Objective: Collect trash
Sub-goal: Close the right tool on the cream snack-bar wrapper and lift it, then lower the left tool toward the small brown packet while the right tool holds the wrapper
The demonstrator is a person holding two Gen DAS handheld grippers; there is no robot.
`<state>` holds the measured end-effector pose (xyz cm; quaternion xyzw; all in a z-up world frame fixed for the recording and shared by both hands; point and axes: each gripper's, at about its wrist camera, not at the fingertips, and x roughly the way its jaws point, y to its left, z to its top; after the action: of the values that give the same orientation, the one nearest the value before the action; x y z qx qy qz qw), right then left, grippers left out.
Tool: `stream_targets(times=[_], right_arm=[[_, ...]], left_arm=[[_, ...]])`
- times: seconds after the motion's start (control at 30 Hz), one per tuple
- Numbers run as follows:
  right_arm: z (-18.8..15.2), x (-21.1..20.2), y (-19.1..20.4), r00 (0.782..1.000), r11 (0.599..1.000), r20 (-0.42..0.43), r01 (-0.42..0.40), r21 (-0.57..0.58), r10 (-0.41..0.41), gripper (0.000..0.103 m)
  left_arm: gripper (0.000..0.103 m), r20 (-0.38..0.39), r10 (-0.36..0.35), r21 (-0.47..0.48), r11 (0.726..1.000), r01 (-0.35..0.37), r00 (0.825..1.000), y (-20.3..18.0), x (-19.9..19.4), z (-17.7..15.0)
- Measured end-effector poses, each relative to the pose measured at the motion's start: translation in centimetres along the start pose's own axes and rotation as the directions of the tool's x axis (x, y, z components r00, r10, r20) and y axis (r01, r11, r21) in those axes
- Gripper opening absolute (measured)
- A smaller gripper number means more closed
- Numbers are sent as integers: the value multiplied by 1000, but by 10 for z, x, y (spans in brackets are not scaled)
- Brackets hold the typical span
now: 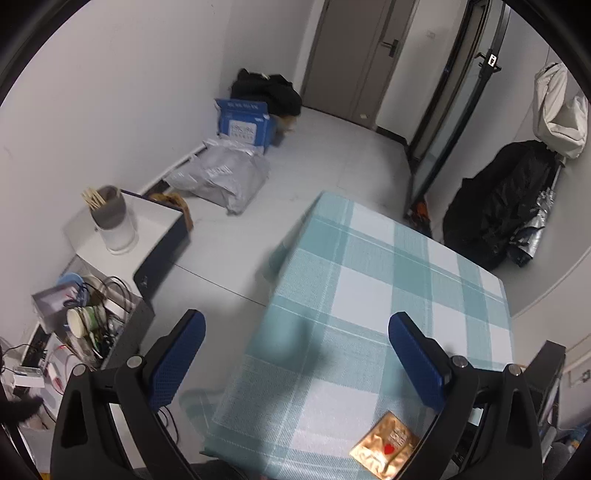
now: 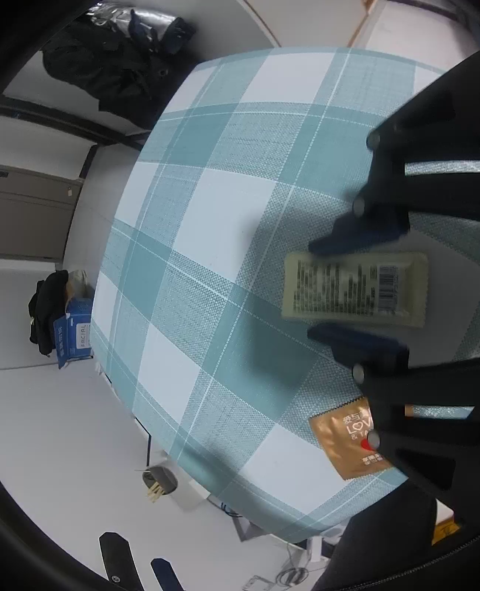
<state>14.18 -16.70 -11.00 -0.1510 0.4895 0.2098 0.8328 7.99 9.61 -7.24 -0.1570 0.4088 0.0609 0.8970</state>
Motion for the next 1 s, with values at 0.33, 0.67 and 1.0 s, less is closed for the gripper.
stream_targets(times=[0.33, 0.67, 1.0], right_arm=[[-4, -8, -18, 999, 999, -16, -33, 33, 34, 17], [-25, -31, -50, 994, 980, 26, -110, 164, 107, 16], [-36, -51, -69, 976, 941, 125, -207, 267, 179, 16]], left_arm=[[98, -58, -65, 153, 986, 73, 996, -20, 2, -13], [98, -257, -95, 303, 937, 173, 962, -47, 21, -51], [97, -367, -42, 500, 834, 235, 929, -84, 21, -94]])
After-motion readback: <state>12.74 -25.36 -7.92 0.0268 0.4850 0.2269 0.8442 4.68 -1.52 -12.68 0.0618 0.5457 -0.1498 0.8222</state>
